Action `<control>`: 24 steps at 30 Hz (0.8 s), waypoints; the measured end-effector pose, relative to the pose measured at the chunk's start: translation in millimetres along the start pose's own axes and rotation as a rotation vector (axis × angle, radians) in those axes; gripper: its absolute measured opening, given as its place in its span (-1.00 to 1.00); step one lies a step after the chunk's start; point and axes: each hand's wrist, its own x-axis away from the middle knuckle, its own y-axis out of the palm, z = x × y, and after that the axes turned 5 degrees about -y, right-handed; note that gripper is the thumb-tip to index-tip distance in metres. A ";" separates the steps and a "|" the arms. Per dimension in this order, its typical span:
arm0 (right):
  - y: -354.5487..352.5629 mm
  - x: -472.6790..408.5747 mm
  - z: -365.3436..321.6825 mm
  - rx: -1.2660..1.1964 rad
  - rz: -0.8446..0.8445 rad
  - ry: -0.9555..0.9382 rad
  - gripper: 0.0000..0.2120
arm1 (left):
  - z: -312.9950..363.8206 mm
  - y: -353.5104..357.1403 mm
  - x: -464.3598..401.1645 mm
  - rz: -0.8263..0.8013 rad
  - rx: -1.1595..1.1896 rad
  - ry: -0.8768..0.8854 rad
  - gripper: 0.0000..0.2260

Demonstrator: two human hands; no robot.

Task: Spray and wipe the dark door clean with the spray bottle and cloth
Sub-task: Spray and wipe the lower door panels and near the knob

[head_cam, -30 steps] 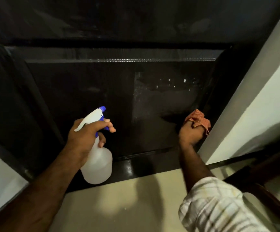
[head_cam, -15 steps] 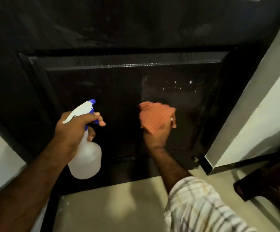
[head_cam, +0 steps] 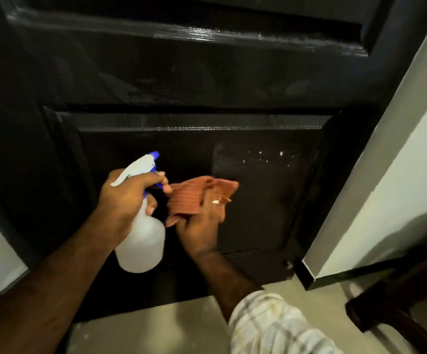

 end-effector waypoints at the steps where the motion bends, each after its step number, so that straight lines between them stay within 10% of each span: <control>1: 3.9 4.6 -9.9 0.016 -0.087 -0.106 -0.61 | 1.9 -9.3 1.0 0.019 -0.016 0.013 -0.84; 6: -30.5 -27.2 15.3 0.054 0.003 -0.122 -0.64 | 10.7 -31.4 5.4 0.037 -0.057 0.019 -0.82; 12: -143.5 -122.0 128.0 -0.074 0.688 0.559 -0.55 | 13.4 10.2 6.2 -0.056 0.003 -0.030 -0.85; 15: -155.8 -129.8 140.7 -0.217 0.750 0.768 -0.54 | 15.3 25.8 6.7 -0.078 0.049 -0.054 -0.84; 19: -88.3 -109.5 59.7 -0.190 0.588 0.640 -0.31 | 19.9 16.9 -0.8 -0.064 0.051 -0.108 -0.82; 24: -29.6 -58.5 -15.0 0.033 -0.045 -0.296 -0.61 | 19.2 -12.8 -11.1 0.010 0.004 -0.020 -0.83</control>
